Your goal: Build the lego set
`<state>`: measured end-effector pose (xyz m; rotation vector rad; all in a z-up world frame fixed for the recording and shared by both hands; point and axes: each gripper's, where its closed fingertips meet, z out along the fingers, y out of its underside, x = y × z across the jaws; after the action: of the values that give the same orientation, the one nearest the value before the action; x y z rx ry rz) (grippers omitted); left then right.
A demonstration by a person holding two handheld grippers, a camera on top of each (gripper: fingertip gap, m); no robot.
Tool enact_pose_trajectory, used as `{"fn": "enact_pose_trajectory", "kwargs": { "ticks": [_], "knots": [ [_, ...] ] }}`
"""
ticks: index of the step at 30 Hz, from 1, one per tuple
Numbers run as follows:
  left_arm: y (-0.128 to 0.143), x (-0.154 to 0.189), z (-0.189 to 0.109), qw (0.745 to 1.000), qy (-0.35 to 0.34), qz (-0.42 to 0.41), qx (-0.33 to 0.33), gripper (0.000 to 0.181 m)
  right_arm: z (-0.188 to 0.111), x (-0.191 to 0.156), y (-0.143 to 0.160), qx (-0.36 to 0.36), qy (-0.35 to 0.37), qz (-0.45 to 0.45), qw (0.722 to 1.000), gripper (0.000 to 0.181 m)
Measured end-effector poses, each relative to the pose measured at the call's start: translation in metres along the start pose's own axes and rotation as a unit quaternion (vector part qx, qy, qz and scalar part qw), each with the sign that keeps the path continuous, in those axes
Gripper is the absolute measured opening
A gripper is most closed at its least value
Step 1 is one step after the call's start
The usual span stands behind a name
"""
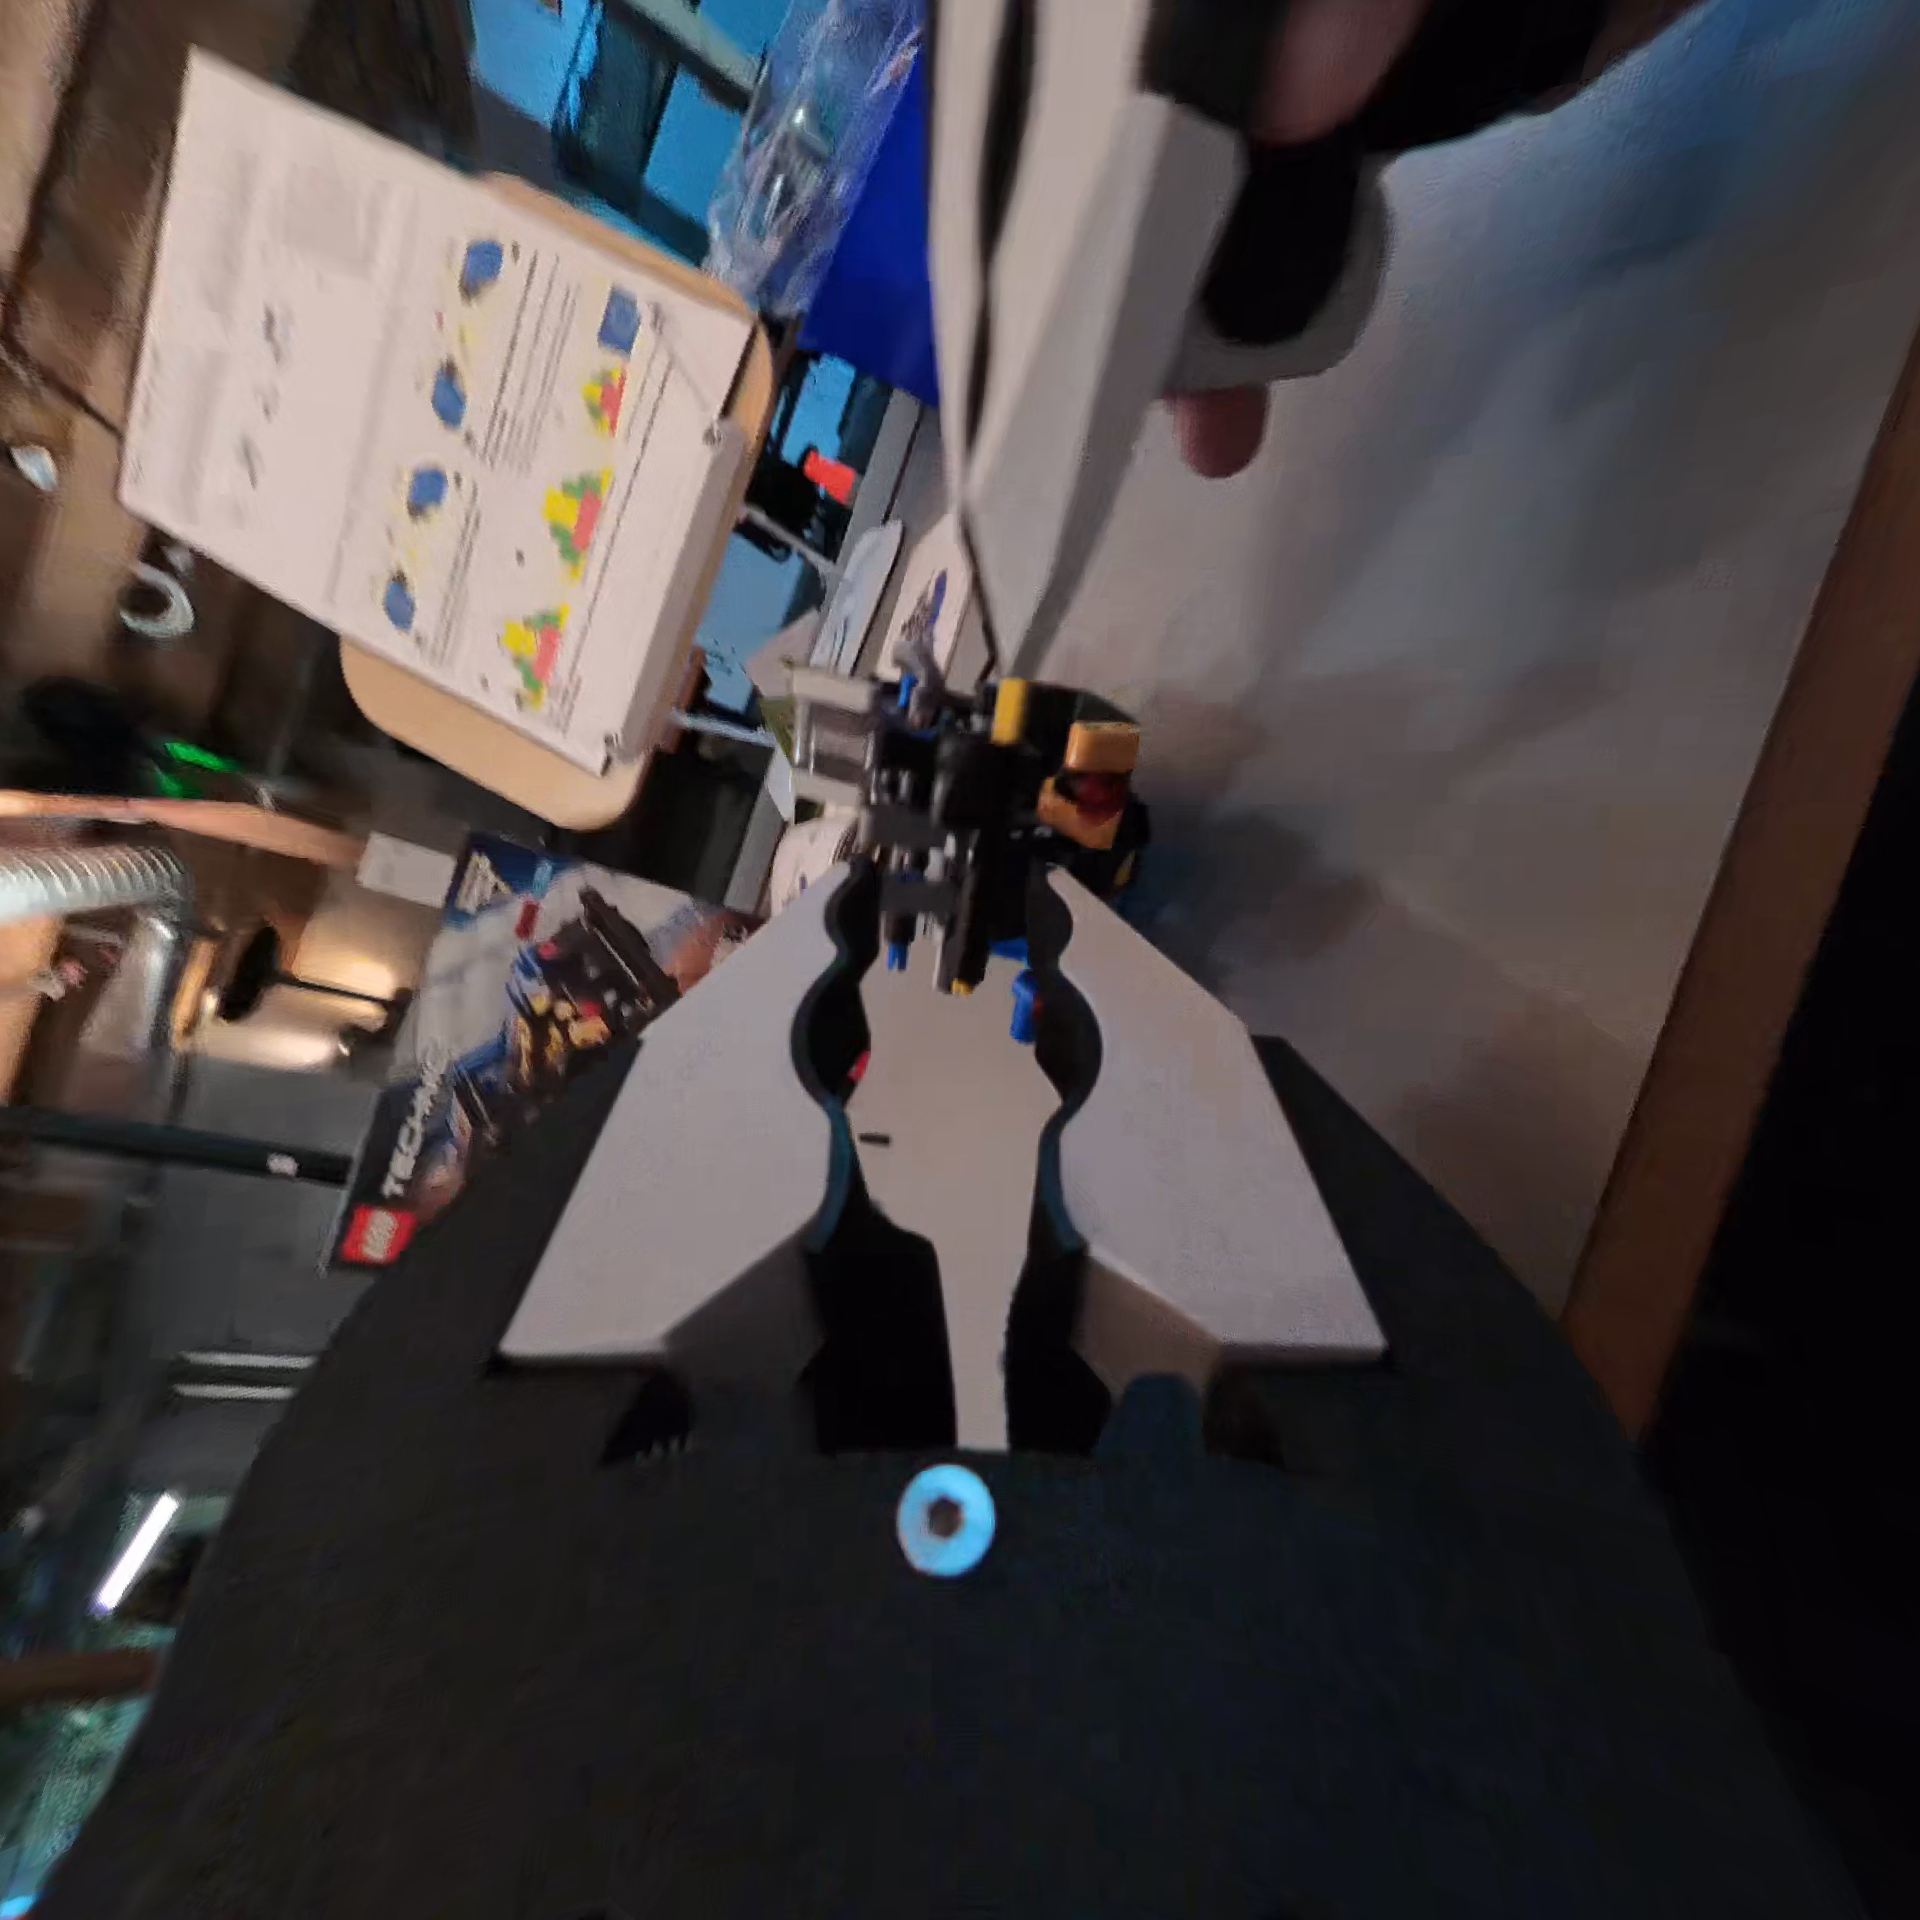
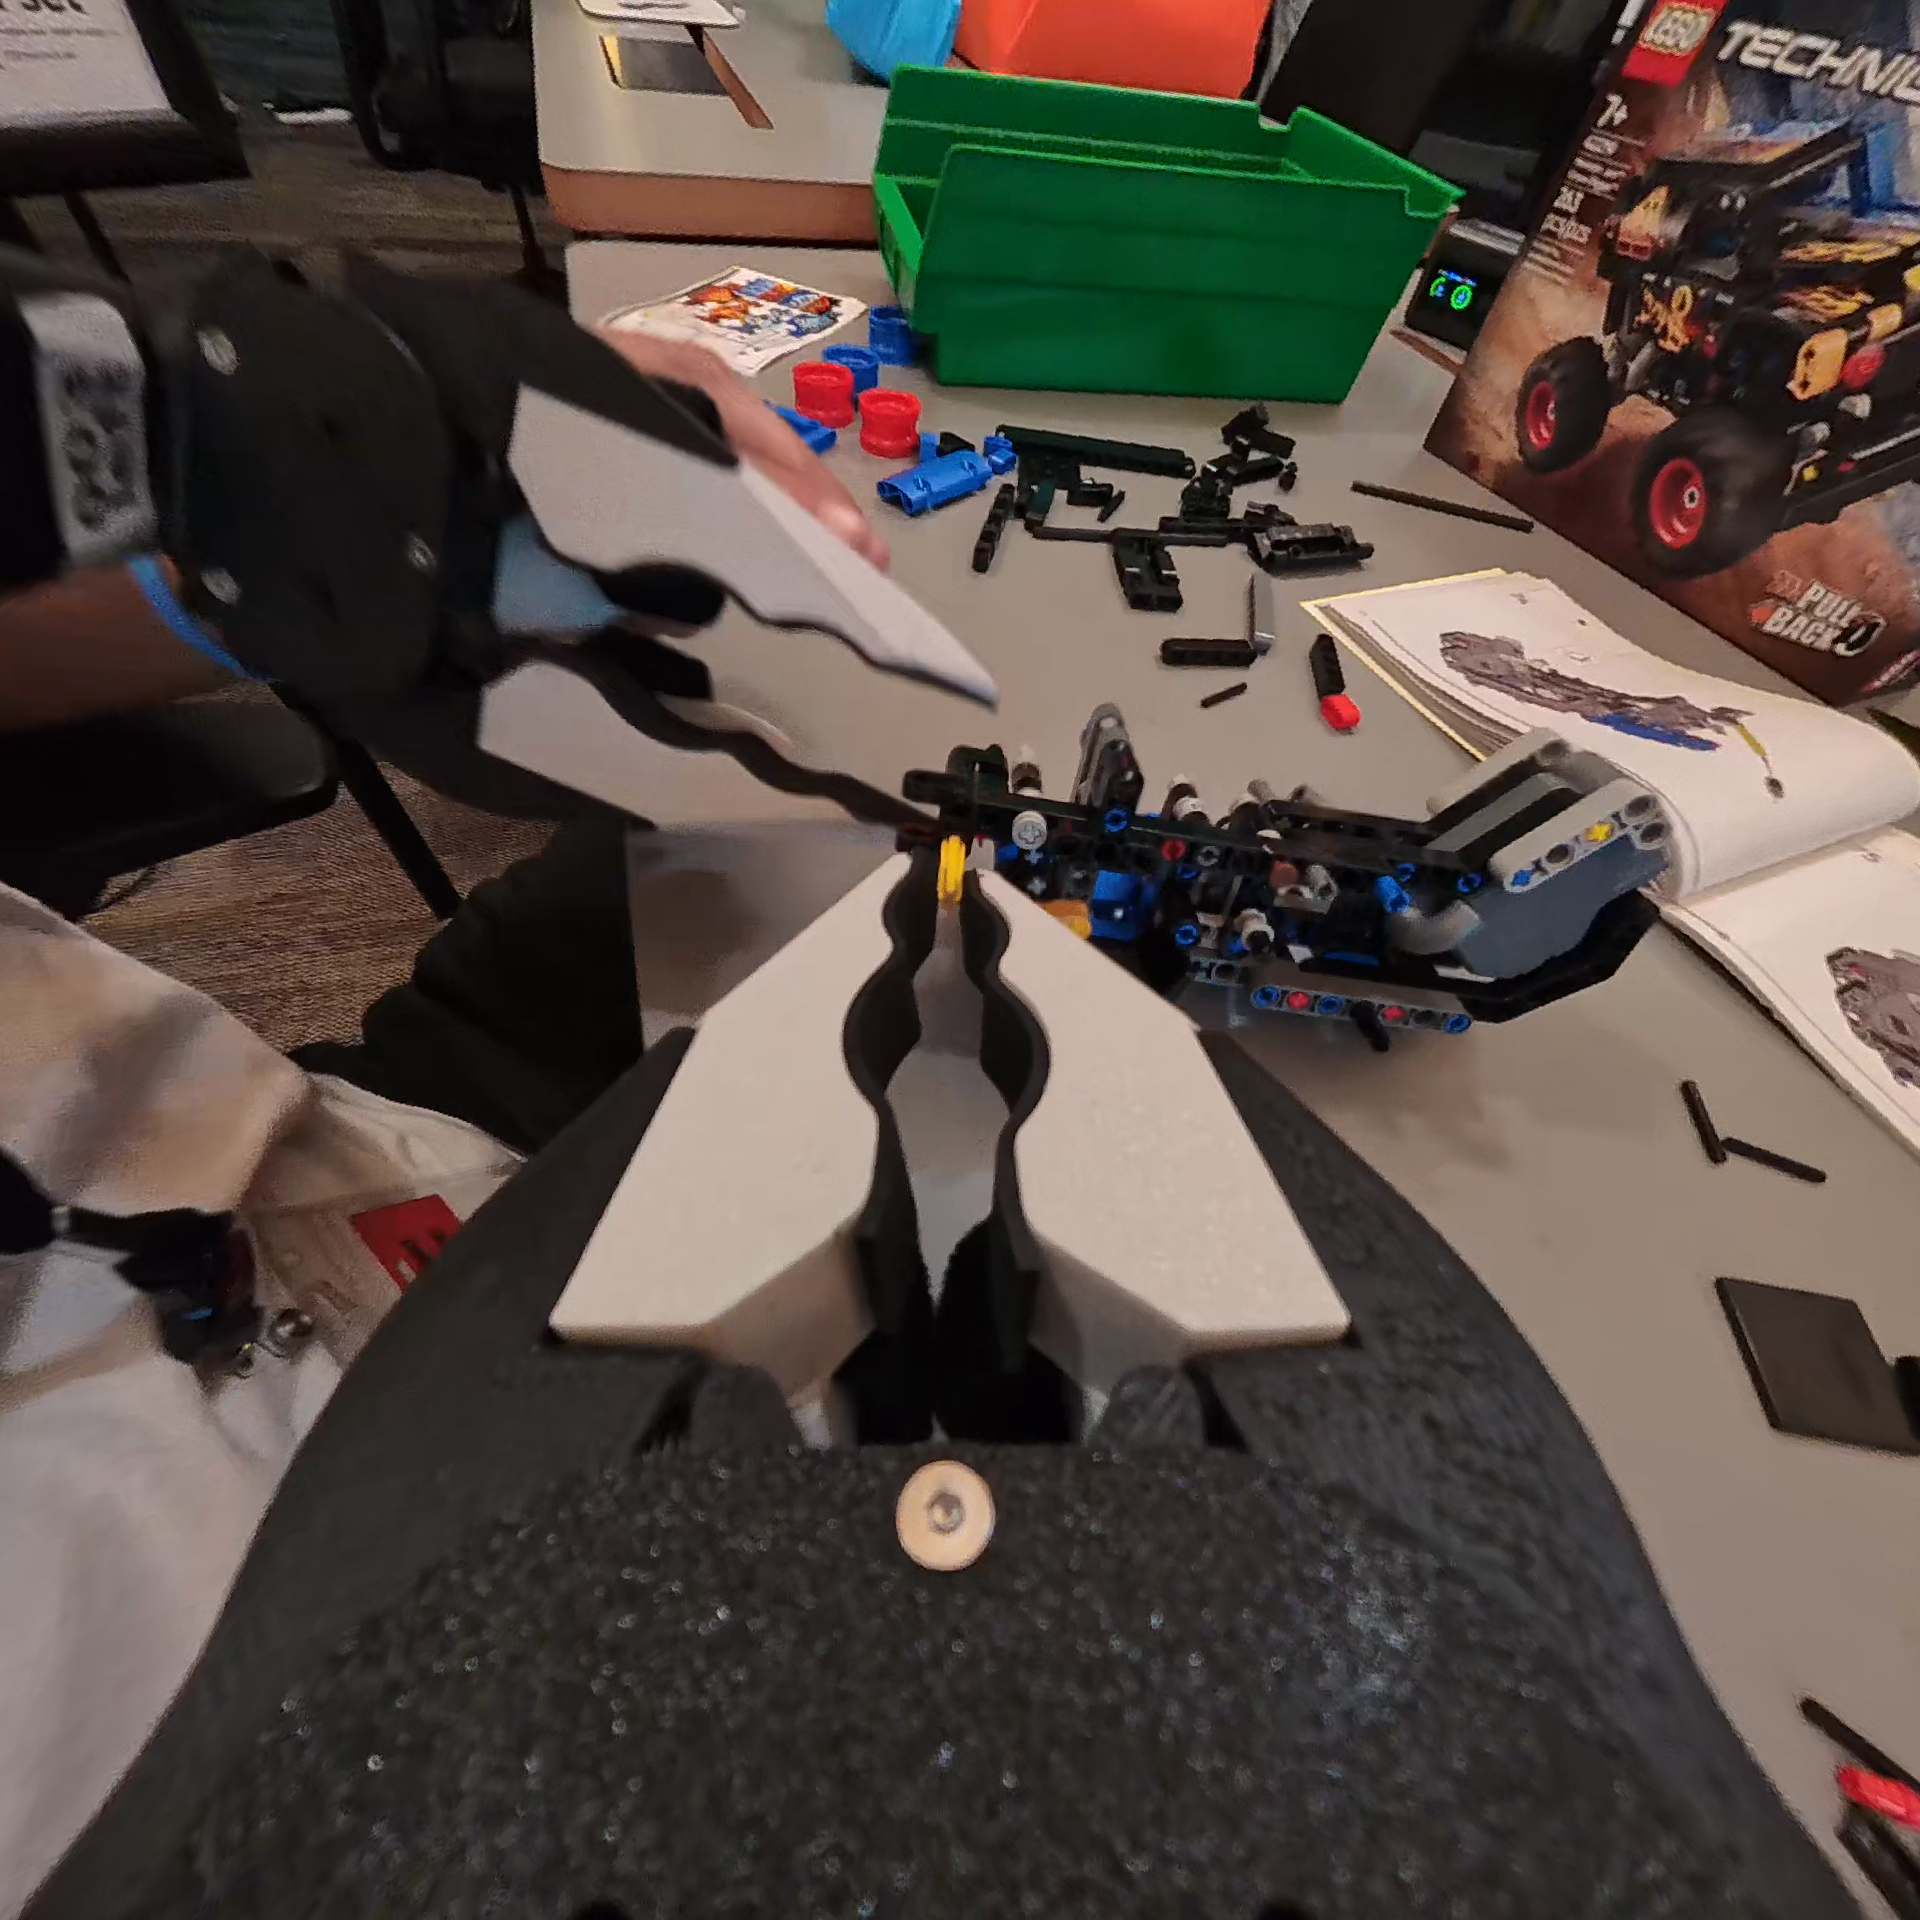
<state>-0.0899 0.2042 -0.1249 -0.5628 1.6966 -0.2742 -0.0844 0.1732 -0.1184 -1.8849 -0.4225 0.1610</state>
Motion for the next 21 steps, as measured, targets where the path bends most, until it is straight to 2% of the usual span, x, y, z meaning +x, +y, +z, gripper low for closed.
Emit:
{"fn": "enact_pose_trajectory", "kwargs": {
  "ticks": [4, 6, 11, 16, 21],
  "knots": [
    [0.0, 0.005, 0.011, 0.999, -0.015, 0.048, 0.017, 0.012, 0.001, -0.002, -0.003, 0.008, -0.009, 0.005, 1.0, 0.004],
    [0.003, 0.003, 0.014, 0.998, -0.032, 0.047, 0.014, 0.007, 0.004, 0.0, 0.001, 0.006, -0.012, 0.015, 1.0, 0.004],
    [0.006, 0.003, 0.017, 0.999, -0.028, -0.031, 0.025, 0.007, 0.004, -0.002, -0.004, 0.054, -0.047, 0.067, 0.995, 0.01],
    [0.006, 0.006, 0.019, 0.999, -0.041, -0.005, 0.025, 0.007, 0.005, 0.002, -0.003, 0.051, -0.048, 0.073, 0.995, 0.008],
    [0.007, 0.007, 0.02, 0.999, -0.045, 0.004, 0.022, 0.007, 0.007, 0.005, -0.001, 0.044, -0.014, 0.053, 0.998, 0.001]
  ]
}}
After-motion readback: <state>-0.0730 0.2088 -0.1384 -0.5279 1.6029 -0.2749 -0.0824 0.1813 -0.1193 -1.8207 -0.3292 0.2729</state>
